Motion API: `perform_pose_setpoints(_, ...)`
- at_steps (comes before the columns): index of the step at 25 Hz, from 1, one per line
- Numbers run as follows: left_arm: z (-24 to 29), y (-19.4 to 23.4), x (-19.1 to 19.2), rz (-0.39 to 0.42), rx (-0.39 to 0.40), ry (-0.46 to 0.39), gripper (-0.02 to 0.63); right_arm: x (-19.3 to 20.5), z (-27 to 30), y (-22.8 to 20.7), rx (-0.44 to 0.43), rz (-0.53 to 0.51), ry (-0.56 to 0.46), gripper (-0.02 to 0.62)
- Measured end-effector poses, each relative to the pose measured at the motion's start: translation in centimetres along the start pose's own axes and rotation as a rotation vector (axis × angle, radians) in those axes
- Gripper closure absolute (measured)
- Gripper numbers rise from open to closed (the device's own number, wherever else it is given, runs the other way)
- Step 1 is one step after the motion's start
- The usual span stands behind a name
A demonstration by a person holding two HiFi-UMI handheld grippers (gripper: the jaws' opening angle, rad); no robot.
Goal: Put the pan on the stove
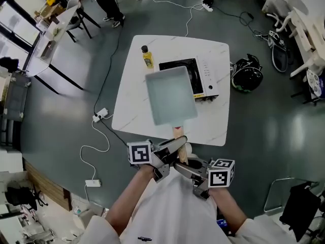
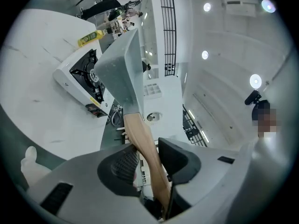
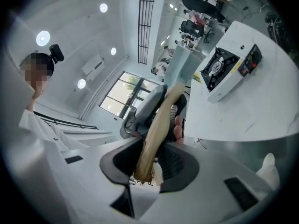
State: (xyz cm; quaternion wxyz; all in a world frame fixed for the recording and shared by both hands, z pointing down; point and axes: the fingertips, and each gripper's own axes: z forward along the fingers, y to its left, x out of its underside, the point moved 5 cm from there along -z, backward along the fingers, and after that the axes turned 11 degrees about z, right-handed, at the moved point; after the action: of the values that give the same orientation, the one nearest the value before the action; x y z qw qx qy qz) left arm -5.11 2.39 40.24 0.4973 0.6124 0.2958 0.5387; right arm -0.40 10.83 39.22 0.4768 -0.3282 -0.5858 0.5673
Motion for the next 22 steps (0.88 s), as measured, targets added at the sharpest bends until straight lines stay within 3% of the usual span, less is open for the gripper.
perform_pose_setpoints(7,4.8,1.3,-3.9,-0.022,0.021,-0.044,0.468,-6.1,-1.3,-1.6,0.007,-0.012,0.026,0.488)
perform_pose_setpoints(11,6.2,2.3,-5.3,-0.002,0.013,-0.036,0.469,-7.9,-1.3,-2.5,0.005,-0.004,0.012,0.488)
perform_pose_setpoints(22,8.2,6.4,-7.2,-0.063,0.0,-0.021,0.469,-11.1,-0.4,-5.6,0.025,0.059,0.007,0.486)
